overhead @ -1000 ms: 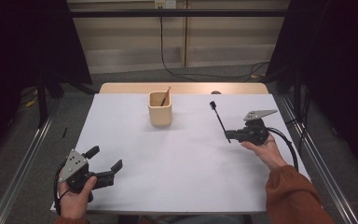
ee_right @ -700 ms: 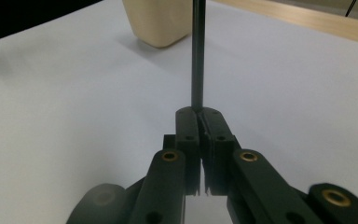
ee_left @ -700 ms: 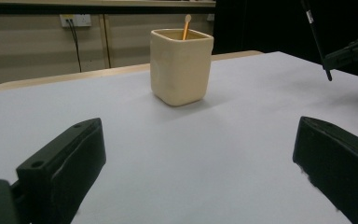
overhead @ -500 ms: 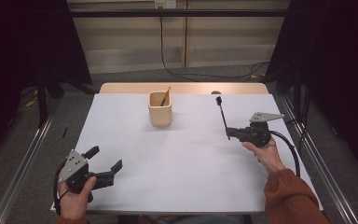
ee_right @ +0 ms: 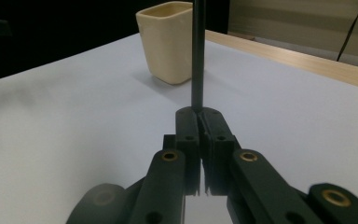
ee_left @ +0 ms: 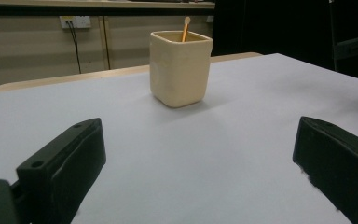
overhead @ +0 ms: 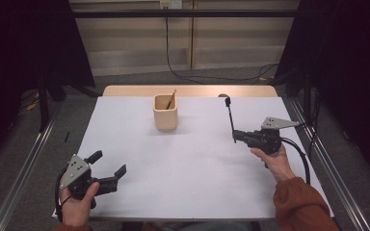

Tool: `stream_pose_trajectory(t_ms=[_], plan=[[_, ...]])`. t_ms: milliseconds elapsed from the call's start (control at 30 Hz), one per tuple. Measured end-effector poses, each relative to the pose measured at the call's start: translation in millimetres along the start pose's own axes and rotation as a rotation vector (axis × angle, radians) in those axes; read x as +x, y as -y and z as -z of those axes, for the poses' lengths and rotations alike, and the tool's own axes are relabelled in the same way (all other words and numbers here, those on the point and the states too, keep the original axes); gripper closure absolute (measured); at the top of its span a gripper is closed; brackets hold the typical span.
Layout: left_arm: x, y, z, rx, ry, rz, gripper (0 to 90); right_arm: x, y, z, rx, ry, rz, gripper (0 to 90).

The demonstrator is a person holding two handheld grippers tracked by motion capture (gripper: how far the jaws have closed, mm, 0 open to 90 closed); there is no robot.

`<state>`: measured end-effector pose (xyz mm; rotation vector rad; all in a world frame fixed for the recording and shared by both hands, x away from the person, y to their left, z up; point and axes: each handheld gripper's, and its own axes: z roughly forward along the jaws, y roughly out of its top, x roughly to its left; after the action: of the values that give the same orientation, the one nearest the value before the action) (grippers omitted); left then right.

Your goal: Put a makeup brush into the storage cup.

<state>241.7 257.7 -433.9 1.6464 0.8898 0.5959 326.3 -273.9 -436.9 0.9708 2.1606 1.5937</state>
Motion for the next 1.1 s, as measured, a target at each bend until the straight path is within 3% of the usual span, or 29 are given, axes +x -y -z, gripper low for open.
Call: stream_pose_trajectory(t_ms=[367, 1100], plan=[[-0.6, 0.1, 0.4, 0.0, -0.005, 0.006, 2.3, 16.4, -5.6, 1.6, -0.025, -0.05, 0.015, 86.6], [-1.1, -0.2, -0.1, -0.002, -0.001, 0.003, 2.3, 58.4, -11.0, -19.4, -0.018, -0.157, 0.062, 86.6]])
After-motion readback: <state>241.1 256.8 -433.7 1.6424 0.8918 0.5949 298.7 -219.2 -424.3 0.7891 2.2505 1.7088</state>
